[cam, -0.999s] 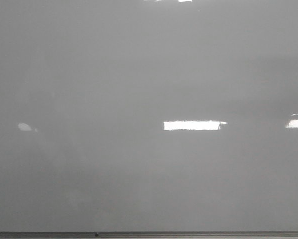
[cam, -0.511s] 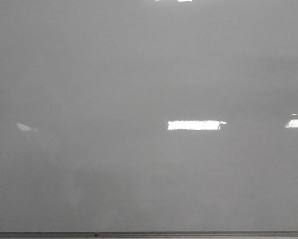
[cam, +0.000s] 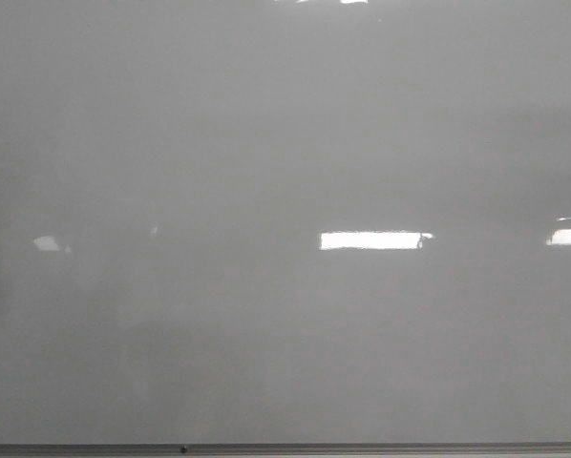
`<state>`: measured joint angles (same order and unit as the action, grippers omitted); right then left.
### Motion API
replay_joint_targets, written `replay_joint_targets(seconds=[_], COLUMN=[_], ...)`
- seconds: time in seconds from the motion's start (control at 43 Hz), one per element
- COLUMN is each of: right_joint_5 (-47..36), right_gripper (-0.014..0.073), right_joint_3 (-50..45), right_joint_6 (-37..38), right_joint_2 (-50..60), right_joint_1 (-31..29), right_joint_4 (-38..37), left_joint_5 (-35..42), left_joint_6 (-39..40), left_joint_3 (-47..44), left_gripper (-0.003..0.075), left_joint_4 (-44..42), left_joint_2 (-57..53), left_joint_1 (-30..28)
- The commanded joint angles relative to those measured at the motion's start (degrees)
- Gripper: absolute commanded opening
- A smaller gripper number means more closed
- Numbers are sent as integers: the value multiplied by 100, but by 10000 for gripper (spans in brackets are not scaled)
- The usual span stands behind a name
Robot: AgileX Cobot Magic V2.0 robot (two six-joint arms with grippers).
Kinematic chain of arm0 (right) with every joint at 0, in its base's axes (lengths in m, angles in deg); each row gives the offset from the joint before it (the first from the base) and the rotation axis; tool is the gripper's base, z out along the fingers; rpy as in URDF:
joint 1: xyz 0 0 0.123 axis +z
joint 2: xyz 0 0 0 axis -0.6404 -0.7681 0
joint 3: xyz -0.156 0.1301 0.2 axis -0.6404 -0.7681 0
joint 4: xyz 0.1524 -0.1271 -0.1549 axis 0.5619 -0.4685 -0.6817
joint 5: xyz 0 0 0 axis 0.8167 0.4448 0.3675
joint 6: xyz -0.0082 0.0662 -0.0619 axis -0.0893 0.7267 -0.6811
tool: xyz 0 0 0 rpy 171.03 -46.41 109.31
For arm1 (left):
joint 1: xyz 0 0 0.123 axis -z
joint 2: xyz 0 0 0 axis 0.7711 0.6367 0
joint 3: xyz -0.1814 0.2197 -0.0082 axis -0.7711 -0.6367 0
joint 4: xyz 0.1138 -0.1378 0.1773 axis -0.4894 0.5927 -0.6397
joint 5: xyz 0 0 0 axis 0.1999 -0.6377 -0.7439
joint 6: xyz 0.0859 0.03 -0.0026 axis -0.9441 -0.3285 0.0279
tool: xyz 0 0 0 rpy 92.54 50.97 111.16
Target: Write number 8 on whiteboard
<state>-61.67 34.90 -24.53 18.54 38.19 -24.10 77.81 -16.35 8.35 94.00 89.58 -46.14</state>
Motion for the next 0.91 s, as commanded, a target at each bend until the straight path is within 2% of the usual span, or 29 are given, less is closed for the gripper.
replay_joint_targets(seconds=[0.0,0.186,0.581,0.743,0.836,0.883], right_joint_5=[-411,-416,-416,-416,-421,-409], right_gripper=[614,614,614,614,614,614], right_joint_3=[214,214,214,214,214,214], right_joint_6=[-21,-21,-21,-21,-21,-21], right_joint_2=[-97,-97,-97,-97,-97,-102], right_joint_1=[-34,-34,-34,-34,-34,-34], right_joint_4=[-6,-6,-6,-6,-6,-6], left_joint_5=[684,948,942,264,-683,-1405], left_joint_6=[14,14,14,14,14,-7], left_joint_3=[246,261,261,290,483,653], left_gripper=[588,461,103,-9,-19,-19], left_joint_4=[59,59,49,-201,-392,-495], left_joint_2=[162,439,409,-191,-707,-899], left_joint_1=[-17,-17,-17,-17,-17,8])
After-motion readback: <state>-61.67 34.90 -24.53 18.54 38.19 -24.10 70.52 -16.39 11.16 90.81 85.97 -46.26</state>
